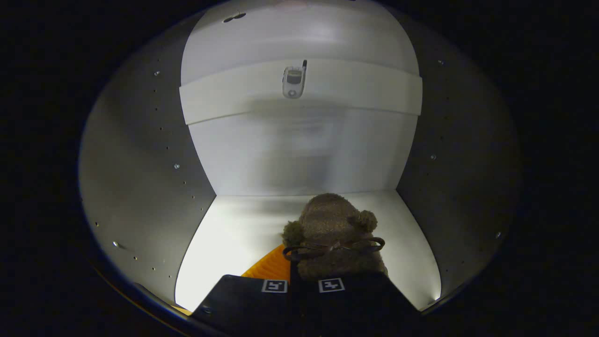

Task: Open the shoe cabinet door, grab the shoes and put them into the shoe cabinet, then close the shoe cabinet door.

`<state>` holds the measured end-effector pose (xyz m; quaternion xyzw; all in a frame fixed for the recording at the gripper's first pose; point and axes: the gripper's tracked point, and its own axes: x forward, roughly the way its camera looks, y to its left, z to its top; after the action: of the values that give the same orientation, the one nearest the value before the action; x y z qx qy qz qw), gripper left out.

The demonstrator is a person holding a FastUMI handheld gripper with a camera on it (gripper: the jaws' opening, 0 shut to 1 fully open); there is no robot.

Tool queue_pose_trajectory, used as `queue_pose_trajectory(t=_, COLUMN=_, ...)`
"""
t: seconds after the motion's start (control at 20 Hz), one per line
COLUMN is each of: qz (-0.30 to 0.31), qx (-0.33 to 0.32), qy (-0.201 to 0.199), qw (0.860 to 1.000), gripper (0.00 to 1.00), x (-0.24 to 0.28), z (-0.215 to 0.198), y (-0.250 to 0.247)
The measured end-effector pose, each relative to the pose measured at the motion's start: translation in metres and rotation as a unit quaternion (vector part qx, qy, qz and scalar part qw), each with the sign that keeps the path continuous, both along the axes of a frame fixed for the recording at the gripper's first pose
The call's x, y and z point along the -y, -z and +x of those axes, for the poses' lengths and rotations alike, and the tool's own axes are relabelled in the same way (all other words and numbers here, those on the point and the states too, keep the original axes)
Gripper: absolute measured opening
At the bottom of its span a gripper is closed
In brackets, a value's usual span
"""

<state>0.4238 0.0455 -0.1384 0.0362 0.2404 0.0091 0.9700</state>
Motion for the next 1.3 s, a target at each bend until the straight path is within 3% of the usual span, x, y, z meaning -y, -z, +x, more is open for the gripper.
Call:
queue_pose_trajectory(t=0.2, qz=0.005, qx=-0.008, qy=0.002, qw=1.0, gripper=0.17, x=0.0, z=-0.008, y=-0.001)
queue_pose_trajectory(t=0.4, qz=0.028, qx=-0.017, qy=-0.008, qw=0.999, gripper=0.45, x=-0.004, z=-0.023, y=-0.01)
queue_pose_trajectory(t=0.45, qz=0.036, qx=-0.02, qy=-0.013, qw=0.999, gripper=0.58, x=-0.006, z=-0.029, y=-0.012)
queue_pose_trajectory(t=0.65, qz=0.038, qx=-0.015, qy=-0.023, qw=0.999, gripper=0.87, x=-0.001, z=-0.056, y=-0.028)
queue_pose_trajectory(t=1.05, qz=0.032, qx=0.07, qy=-0.029, qw=0.997, gripper=0.99, x=0.014, z=-0.146, y=-0.079)
queue_pose_trajectory(t=1.3, qz=0.031, qx=0.165, qy=-0.028, qw=0.985, gripper=0.98, x=0.013, z=-0.248, y=-0.127)
